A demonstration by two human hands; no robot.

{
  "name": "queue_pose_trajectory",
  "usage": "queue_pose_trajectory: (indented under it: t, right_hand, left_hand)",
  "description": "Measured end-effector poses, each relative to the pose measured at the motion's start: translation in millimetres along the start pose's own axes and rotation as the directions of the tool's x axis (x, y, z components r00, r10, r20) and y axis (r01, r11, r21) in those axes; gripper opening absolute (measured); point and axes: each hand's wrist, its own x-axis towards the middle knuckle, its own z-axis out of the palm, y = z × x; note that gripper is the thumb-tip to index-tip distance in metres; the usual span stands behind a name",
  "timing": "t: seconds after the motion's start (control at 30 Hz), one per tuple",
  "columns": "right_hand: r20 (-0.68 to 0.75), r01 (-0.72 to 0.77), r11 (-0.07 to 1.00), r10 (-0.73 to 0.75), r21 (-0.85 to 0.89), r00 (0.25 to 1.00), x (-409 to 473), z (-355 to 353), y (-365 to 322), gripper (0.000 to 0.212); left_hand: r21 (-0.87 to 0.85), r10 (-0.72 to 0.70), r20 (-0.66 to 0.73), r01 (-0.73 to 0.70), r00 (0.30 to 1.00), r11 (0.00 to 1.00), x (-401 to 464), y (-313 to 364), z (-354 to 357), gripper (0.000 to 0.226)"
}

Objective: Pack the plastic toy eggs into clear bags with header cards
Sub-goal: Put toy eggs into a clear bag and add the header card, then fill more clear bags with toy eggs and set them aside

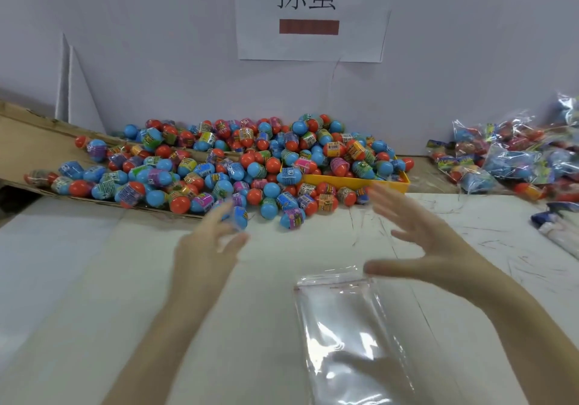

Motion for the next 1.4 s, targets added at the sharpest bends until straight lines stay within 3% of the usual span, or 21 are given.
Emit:
queue_pose_trajectory:
  t: [0.03, 0.07, 0.1, 0.13, 0.23, 0.33, 0.4, 0.47, 0.53, 0.6, 0.7, 0.77, 0.83, 0.87, 0.93, 1.0, 1.07, 1.13, 1.23, 1.33, 1.4]
  right_hand:
    - [-0.130, -0.003, 1.000, 0.002, -0.005, 0.992, -2.5, -1.4, 4.0, 0.086]
    - [-0.228, -0.010, 0.998, -0.005, -0.065, 0.974, -5.1, 0.0, 7.1, 0.077]
    - [-0.282, -0.024, 0.988, -0.021, -0.153, 0.959, -8.7, 3.1, 8.9, 0.072]
    - [-0.291, -0.022, 0.973, -0.048, -0.232, 0.956, -12.4, 6.5, 10.5, 0.067]
    - [-0.041, 0.054, 0.941, -0.071, -0.333, 0.997, -21.9, 14.4, 12.0, 0.059]
    - [0.291, 0.139, 0.834, 0.027, -0.534, 0.956, -25.2, 26.1, 22.4, 0.059]
    - [0.316, 0.149, 0.801, 0.053, -0.579, 0.947, -25.9, 32.3, 30.7, 0.045]
    - [0.272, 0.116, 0.847, 0.034, -0.519, 0.962, -27.2, 36.9, 34.7, 0.024]
    - [0.232, 0.126, 0.864, -0.011, -0.488, 0.973, -29.2, 39.9, 37.0, 0.022]
    - [0.203, 0.150, 0.859, -0.054, -0.490, 0.978, -32.2, 42.6, 38.7, 0.024]
    - [0.109, 0.169, 0.851, -0.132, -0.498, 0.985, -37.4, 46.7, 36.9, 0.019]
    - [0.010, 0.206, 0.842, -0.232, -0.499, 0.973, -40.6, 45.8, 31.9, 0.006]
    - [-0.080, 0.244, 0.846, -0.317, -0.475, 0.945, -41.9, 40.7, 19.1, 0.013]
    - [-0.103, 0.266, 0.845, -0.350, -0.464, 0.931, -41.3, 37.4, 11.2, 0.017]
    - [-0.124, 0.327, 0.826, -0.424, -0.458, 0.897, -40.6, 31.1, -4.6, 0.021]
    - [-0.144, 0.384, 0.818, -0.481, -0.428, 0.865, -42.4, 27.6, -17.2, 0.019]
    - [-0.161, 0.417, 0.843, -0.489, -0.341, 0.857, -46.9, 26.6, -26.8, 0.021]
    - [-0.197, 0.385, 0.911, -0.409, -0.148, 0.891, -50.1, 26.6, -35.2, 0.035]
    - [-0.229, 0.141, 0.922, -0.060, 0.359, 0.972, -51.1, 28.6, -40.1, 0.081]
    - [0.113, -0.248, 0.751, 0.227, 0.612, 0.967, -47.9, 37.6, -36.0, 0.110]
    - [0.160, -0.311, 0.689, 0.276, 0.654, 0.948, -45.0, 44.9, -35.0, 0.109]
  left_hand:
    - [0.339, -0.021, 0.043, 0.005, 0.999, 0.941, 6.1, -9.8, -11.4, 0.060]
    - [0.646, -0.044, 0.059, -0.004, 0.997, 0.763, 9.8, -18.7, -21.0, 0.064]
    - [0.807, -0.036, 0.041, -0.012, 0.998, 0.590, 10.4, -24.8, -27.4, 0.065]
    - [0.868, 0.007, -0.011, 0.006, 1.000, 0.497, 10.3, -25.1, -31.8, 0.064]
    - [0.788, 0.240, -0.167, -0.016, 0.956, 0.615, 4.9, -23.5, -41.8, 0.048]
    - [0.794, 0.356, -0.224, -0.042, 0.907, 0.606, -0.7, -29.6, -37.9, 0.051]
    - [0.746, 0.434, -0.209, -0.144, 0.876, 0.650, -7.4, -26.3, -30.3, 0.046]
    - [0.678, 0.465, -0.163, -0.244, 0.870, 0.693, -19.8, -18.4, -16.4, 0.026]
    - [0.562, 0.448, -0.062, -0.340, 0.892, 0.754, -34.7, -11.8, -1.4, 0.016]
    - [0.474, 0.441, 0.098, -0.431, 0.892, 0.767, -50.9, -10.1, 13.7, 0.020]
    - [0.475, 0.358, 0.287, -0.457, 0.888, 0.752, -73.1, -8.9, 30.7, 0.046]
    - [0.488, 0.250, 0.278, -0.360, 0.928, 0.795, -79.8, 0.4, 32.7, 0.063]
    - [0.462, 0.137, 0.182, -0.208, 0.974, 0.862, -79.5, 4.4, 31.4, 0.083]
    - [0.375, 0.075, 0.148, -0.126, 0.986, 0.918, -78.1, 7.0, 29.4, 0.084]
    - [0.007, -0.077, 0.214, 0.077, 0.974, 0.997, -70.1, 17.9, 21.4, 0.072]
    - [-0.330, -0.120, 0.410, 0.270, 0.904, 0.905, -63.2, 26.3, 12.8, 0.059]
    - [-0.500, -0.074, 0.545, 0.394, 0.835, 0.771, -60.9, 32.5, 9.1, 0.052]
    - [-0.634, -0.051, 0.518, 0.423, 0.854, 0.647, -60.9, 38.0, 5.7, 0.049]
    - [-0.731, -0.018, 0.363, 0.296, 0.932, 0.615, -62.6, 38.3, 6.0, 0.060]
    - [-0.788, 0.065, 0.234, 0.150, 0.970, 0.597, -66.9, 42.7, 6.2, 0.079]
    - [-0.822, 0.142, 0.166, 0.058, 0.976, 0.567, -68.8, 42.4, 5.3, 0.081]
